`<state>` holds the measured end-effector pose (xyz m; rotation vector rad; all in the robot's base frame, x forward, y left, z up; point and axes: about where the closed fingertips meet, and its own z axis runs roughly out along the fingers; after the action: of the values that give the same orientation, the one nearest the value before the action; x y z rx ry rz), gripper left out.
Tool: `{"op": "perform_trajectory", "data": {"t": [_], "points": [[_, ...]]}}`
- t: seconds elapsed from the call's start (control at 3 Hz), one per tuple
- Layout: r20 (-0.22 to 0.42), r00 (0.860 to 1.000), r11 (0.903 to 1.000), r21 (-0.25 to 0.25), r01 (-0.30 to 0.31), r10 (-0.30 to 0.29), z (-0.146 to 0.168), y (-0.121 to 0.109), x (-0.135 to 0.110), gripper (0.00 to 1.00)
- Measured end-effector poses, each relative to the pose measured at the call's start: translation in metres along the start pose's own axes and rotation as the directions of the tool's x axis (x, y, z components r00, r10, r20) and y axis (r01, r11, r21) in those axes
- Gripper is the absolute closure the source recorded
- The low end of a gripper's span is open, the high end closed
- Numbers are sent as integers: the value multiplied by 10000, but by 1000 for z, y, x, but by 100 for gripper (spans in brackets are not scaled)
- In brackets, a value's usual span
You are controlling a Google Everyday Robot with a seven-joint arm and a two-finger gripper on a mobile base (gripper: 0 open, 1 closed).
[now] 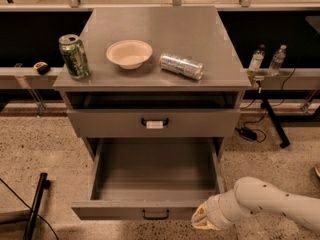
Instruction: Close middle drawer
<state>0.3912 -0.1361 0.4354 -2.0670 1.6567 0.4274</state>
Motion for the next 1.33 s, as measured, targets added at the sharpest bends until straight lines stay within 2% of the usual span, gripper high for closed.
{"op": "perform_trajectory", "data": {"t": [0.33, 0.67, 1.0, 1.33], "points": [[391, 9958, 9925, 869, -862, 831, 8, -18, 17, 100], [466, 9947, 9912, 919, -957, 917, 8, -18, 17, 100], [1091, 9823, 9801, 1114, -1643, 1523, 27, -20, 27, 100], [1667, 9641, 9641, 1329, -2297, 2067, 41, -26, 35, 100]]}}
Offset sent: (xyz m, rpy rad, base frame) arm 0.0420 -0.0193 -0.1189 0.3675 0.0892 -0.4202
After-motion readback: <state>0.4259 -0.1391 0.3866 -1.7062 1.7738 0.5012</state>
